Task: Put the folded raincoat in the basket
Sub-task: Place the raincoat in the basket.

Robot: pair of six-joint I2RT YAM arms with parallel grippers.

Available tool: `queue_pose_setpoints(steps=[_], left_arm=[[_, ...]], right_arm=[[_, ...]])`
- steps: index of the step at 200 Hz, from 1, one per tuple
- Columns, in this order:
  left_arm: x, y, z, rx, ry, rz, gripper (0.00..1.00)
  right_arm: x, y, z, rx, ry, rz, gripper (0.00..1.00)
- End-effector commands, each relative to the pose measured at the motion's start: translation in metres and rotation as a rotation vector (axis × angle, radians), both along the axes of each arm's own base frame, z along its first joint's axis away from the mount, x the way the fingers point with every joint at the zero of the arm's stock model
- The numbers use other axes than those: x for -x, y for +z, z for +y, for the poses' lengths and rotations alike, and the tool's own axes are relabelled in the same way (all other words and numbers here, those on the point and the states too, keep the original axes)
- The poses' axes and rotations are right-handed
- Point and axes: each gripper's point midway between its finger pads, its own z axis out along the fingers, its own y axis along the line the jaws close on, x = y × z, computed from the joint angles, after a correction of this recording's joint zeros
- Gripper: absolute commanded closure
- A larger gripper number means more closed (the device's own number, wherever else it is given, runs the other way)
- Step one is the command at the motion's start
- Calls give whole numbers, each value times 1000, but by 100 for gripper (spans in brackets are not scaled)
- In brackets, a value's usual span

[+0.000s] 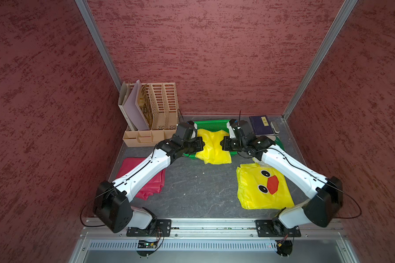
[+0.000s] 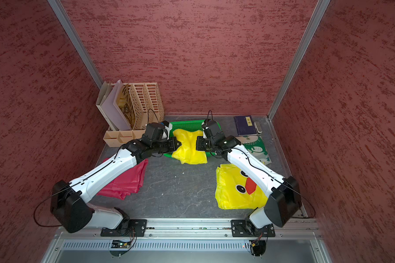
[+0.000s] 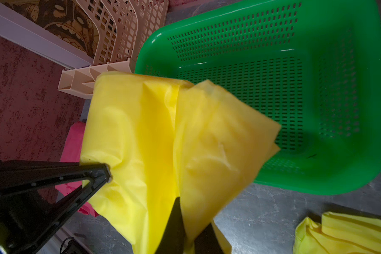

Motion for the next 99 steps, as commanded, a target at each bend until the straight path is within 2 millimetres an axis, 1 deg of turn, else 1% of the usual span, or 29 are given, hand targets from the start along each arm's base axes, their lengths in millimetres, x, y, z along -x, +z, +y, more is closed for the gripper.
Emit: queue_pose_setpoints(steps=[1, 40, 71, 99], left_arm=[[-27, 20, -9, 54, -42, -73, 100], [-64, 4, -8, 42, -38, -52, 100], [-88, -13, 5, 43, -6, -25, 100], [-104, -29, 18, 42, 17, -5, 100]], right_arm=[[-23, 6, 8, -46, 57, -23, 100], [-66, -7, 6, -71, 59, -8, 100], [-95, -22, 5, -91, 60, 12, 100], [-117, -39, 4, -82, 63, 16, 100]])
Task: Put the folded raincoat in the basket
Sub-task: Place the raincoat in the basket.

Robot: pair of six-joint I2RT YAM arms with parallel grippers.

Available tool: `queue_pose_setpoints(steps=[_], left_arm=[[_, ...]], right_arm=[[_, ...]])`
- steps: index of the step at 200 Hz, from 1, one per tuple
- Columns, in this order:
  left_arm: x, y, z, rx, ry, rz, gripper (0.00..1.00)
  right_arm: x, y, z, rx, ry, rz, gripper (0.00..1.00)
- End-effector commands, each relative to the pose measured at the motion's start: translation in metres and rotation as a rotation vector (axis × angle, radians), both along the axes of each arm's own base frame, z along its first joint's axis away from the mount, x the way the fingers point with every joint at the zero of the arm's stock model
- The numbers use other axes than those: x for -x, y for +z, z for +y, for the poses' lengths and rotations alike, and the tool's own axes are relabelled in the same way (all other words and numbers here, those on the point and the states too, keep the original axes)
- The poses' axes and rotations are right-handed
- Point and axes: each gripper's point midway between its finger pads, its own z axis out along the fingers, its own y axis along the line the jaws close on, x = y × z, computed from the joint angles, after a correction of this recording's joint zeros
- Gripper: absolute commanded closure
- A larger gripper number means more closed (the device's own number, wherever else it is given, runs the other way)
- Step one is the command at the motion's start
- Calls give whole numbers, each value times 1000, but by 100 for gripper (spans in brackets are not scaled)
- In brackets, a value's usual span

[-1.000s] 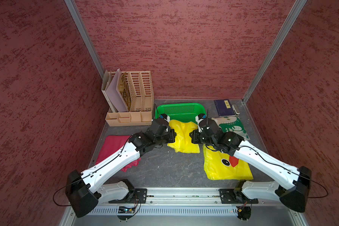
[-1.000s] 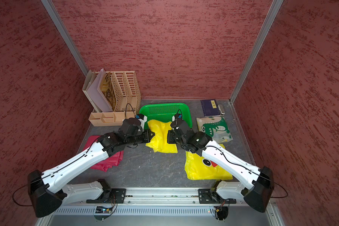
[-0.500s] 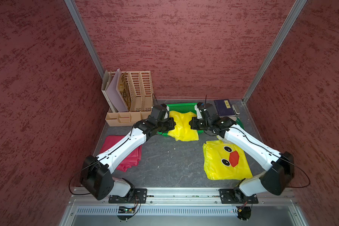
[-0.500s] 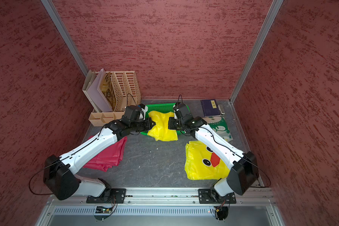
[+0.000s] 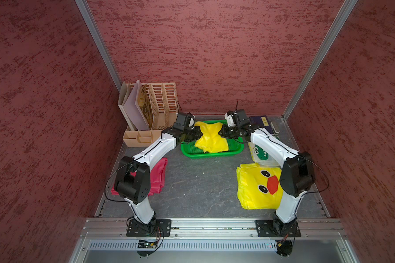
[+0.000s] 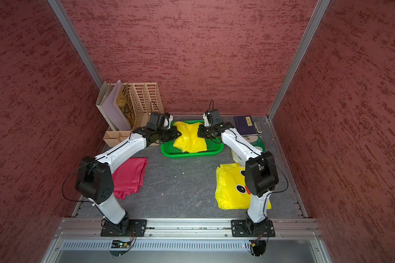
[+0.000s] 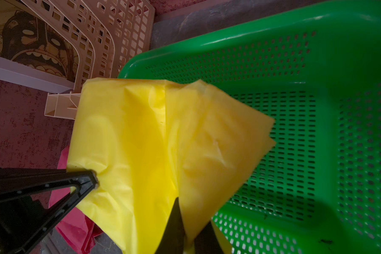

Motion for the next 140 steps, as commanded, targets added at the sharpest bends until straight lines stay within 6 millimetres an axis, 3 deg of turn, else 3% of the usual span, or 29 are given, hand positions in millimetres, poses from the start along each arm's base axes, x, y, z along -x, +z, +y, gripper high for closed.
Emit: queue_pose_setpoints(steps=[1, 36, 76, 118, 131, 140], left_arm=[[-18, 7, 3, 25, -13, -52, 100], [-28, -13, 3, 53, -50, -14, 100], [-32, -38, -2, 62, -64, 39, 100], [-34, -54, 7, 64, -28, 95, 97], [-34, -54, 12, 34, -10, 103, 90], [-33, -55, 15, 8, -3, 111, 81]], right_arm=[[-19, 5, 5, -31, 38, -44, 100], [-38, -18, 5, -33, 34, -16, 100], [-44, -44, 7, -21, 42, 11, 100], [-50, -56, 3, -16, 32, 19, 100], [-52, -57, -1, 4, 23, 18, 91], [-51, -58, -3, 20, 20, 22, 79]])
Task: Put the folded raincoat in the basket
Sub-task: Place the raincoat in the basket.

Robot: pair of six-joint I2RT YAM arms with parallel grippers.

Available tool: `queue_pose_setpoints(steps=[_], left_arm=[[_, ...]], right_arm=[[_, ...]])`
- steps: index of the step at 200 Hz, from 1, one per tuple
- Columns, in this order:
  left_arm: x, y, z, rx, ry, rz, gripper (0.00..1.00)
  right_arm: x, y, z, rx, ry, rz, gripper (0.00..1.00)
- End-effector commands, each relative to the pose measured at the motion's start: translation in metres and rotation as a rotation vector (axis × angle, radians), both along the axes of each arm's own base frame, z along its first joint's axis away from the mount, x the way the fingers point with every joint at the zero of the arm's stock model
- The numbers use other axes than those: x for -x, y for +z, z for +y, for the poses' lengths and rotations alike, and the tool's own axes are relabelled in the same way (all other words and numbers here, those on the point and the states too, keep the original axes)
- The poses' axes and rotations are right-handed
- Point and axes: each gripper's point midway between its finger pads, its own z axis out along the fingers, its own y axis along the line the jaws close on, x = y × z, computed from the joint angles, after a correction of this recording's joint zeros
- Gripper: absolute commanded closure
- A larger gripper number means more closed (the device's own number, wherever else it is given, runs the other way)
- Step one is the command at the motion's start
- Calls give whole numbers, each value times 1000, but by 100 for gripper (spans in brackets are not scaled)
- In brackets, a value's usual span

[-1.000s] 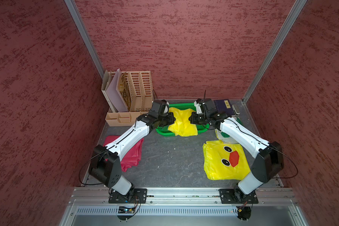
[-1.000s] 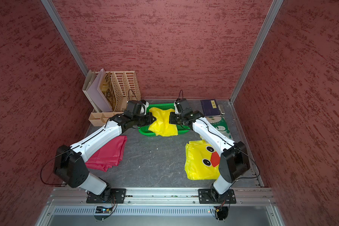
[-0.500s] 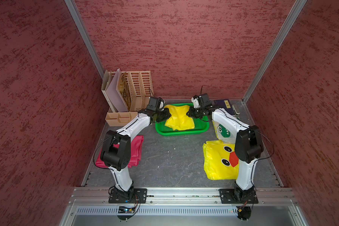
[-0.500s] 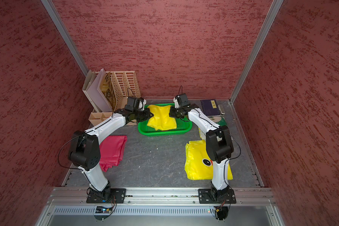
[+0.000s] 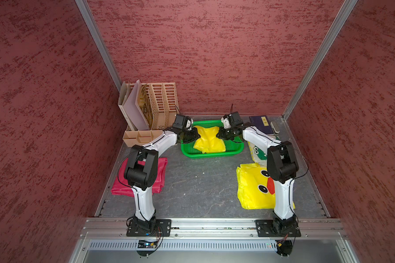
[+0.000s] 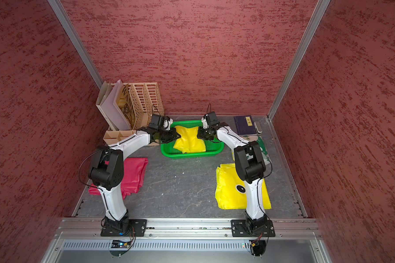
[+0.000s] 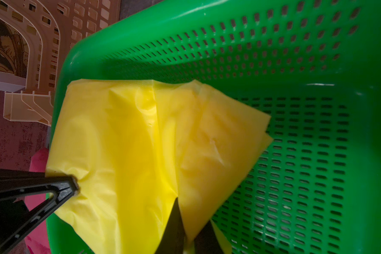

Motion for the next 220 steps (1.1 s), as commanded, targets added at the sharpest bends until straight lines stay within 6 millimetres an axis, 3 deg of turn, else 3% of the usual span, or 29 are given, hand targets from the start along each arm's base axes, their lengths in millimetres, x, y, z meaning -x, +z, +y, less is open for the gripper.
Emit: queue_pose_setpoints(steps=[1, 9, 21, 52, 96, 138, 179, 208, 220], left_arm=[[-6, 4, 6, -33, 18, 4, 79], [-5, 4, 8, -60, 23, 6, 59], [-3, 4, 11, -103, 27, 16, 36], [0, 21, 5, -169, 21, -20, 0], [5, 76, -12, -245, -12, -131, 0], [40, 104, -4, -221, 25, -197, 0], [96, 96, 0, -154, -1, -202, 0], [133, 76, -9, -125, -22, -179, 0], [144, 67, -11, -136, -30, -171, 0]], right_arm=[[-14, 12, -4, 13, -1, -58, 77], [-14, 12, -6, 26, -4, -59, 64], [-14, 13, -8, 42, -7, -55, 56], [-11, 21, -11, 48, -6, -61, 47], [-1, 61, -22, 70, -20, -128, 46], [29, 101, -42, 92, -41, -213, 45], [72, 115, -57, 64, -51, -249, 45], [101, 113, -68, 35, -76, -254, 46], [115, 121, -75, 23, -93, -272, 46]])
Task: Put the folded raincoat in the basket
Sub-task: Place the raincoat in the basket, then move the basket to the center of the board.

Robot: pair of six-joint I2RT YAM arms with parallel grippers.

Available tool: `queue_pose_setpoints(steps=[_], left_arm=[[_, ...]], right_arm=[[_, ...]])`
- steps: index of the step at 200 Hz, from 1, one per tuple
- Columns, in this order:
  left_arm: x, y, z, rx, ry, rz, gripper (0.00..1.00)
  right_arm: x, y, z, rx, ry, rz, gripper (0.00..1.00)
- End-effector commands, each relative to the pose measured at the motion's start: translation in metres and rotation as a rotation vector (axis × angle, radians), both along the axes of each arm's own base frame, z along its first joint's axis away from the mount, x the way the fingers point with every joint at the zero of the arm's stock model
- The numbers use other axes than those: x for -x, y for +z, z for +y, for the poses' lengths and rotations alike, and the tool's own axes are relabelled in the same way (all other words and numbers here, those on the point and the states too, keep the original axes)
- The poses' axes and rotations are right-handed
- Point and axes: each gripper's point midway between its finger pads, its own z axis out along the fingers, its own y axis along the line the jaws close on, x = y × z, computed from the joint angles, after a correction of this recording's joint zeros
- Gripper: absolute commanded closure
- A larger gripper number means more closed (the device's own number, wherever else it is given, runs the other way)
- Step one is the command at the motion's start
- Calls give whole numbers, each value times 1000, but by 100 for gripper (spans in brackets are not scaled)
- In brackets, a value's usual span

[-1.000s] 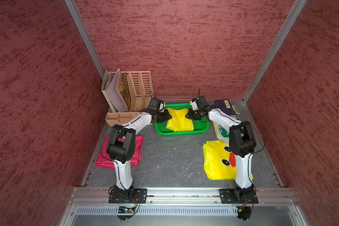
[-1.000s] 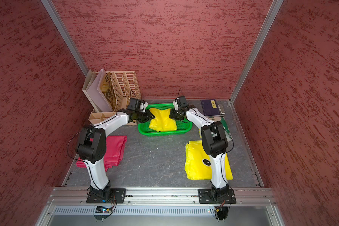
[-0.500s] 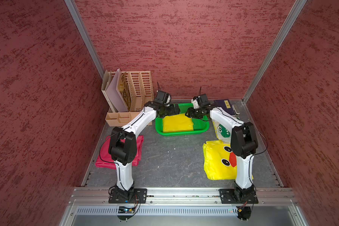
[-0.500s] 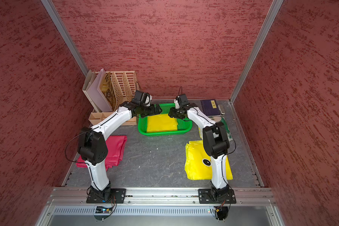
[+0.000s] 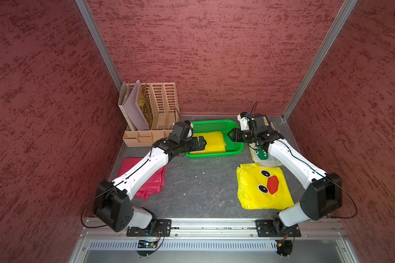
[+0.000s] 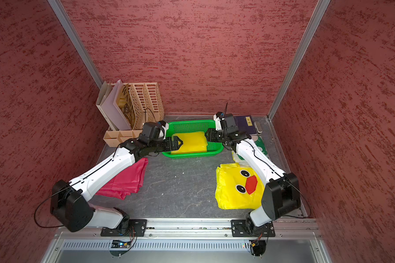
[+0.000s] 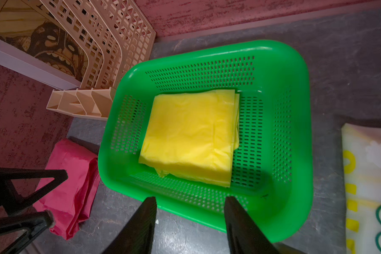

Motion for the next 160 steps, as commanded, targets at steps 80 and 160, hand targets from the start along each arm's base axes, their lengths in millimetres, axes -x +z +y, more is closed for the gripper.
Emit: queue_pose_setpoints(steps=[80, 160], left_arm=[[23, -37, -20, -35, 24, -24, 0], [-11, -60, -42, -63, 32, -86, 0]], right_arm=[[81, -14, -46, 5, -111, 31, 46], [133, -60, -61, -10, -151, 185, 45]])
